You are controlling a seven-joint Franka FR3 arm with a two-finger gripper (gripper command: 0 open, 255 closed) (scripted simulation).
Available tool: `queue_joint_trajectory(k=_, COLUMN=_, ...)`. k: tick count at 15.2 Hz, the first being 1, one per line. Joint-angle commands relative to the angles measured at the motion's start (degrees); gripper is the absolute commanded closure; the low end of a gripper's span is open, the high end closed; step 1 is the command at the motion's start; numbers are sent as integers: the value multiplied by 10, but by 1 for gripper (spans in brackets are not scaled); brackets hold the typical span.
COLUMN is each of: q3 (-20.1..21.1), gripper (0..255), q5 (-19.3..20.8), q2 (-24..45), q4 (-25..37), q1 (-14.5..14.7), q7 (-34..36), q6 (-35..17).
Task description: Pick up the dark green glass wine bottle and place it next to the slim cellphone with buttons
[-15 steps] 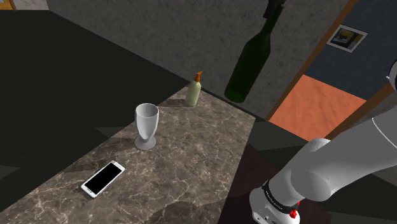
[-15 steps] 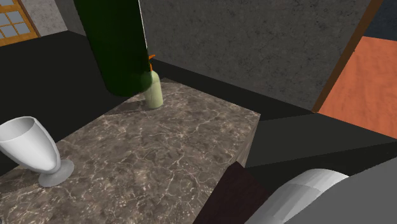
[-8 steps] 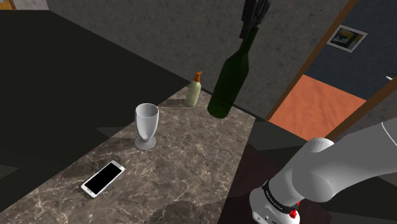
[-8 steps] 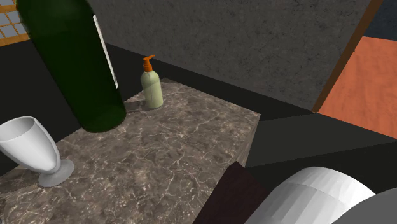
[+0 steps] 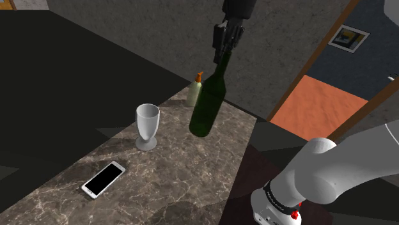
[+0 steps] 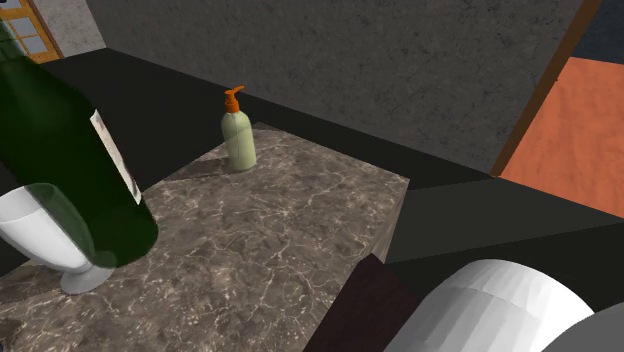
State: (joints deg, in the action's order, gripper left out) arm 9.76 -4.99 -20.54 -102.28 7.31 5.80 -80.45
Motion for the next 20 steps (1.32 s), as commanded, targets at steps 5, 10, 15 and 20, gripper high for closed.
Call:
queue_joint_trajectory(k=5, q3=45, gripper=255, q5=-11, q2=26, q4=-56, q1=18, q7=56, q6=-87)
queue_joint_trajectory(k=10, q3=82, gripper=255, q5=-11, q2=66, q4=-82, q1=34, q7=104, q6=-156)
queue_joint_trajectory(k=15, q3=114, gripper=255, q5=-3, q2=115, q4=-90, q1=49, q7=149, q6=-214)
queue_joint_trajectory(k=20, q3=116, gripper=255, q5=-3, q2=118, q4=-126, q1=50, q7=148, q6=-252)
